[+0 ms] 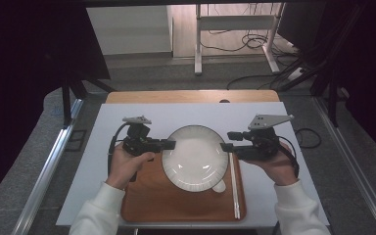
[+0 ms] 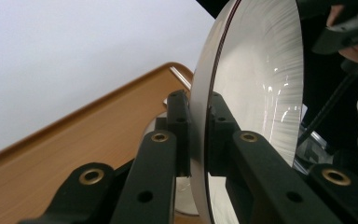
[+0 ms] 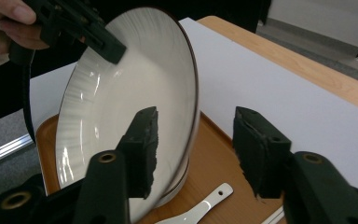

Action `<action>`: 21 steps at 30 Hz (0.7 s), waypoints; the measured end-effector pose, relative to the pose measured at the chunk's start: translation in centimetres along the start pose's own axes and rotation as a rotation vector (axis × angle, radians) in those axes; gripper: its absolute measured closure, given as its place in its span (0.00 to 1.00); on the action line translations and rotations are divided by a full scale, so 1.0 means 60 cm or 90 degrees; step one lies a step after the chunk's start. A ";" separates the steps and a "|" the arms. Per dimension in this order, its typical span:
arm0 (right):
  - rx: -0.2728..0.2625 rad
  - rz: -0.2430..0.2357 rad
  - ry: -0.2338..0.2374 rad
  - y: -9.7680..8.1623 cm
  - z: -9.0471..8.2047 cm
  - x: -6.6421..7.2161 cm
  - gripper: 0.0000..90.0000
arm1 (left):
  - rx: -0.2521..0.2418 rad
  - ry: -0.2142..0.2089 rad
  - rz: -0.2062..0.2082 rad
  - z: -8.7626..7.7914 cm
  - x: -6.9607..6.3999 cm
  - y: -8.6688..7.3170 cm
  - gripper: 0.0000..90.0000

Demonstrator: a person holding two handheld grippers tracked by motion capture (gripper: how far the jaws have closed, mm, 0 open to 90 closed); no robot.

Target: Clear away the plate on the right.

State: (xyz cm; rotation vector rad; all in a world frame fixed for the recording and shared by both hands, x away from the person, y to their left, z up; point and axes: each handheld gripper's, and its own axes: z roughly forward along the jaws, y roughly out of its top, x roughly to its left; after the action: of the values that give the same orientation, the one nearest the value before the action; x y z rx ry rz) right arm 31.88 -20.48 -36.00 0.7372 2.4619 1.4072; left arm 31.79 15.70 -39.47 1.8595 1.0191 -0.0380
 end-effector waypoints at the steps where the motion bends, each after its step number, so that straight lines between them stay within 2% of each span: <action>1: -0.003 0.000 0.000 -0.001 -0.003 0.000 0.52 | -0.003 0.004 -0.001 -0.008 0.004 0.000 0.93; 10: -0.024 0.021 -0.025 -0.021 -0.046 -0.025 0.45 | -0.026 0.037 -0.029 -0.061 0.039 -0.003 0.93; 17: -0.006 0.037 -0.039 -0.046 -0.064 -0.041 0.43 | -0.031 0.053 -0.026 -0.097 0.057 -0.007 0.93; 21: -0.007 0.043 -0.054 -0.051 -0.075 -0.046 0.43 | -0.039 0.071 -0.029 -0.121 0.069 -0.017 0.93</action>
State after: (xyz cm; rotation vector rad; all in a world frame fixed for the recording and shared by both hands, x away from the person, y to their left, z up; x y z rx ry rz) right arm 31.38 -26.54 -36.40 0.8666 2.3851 1.3809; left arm 31.01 24.00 -38.20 1.7984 1.1272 0.0708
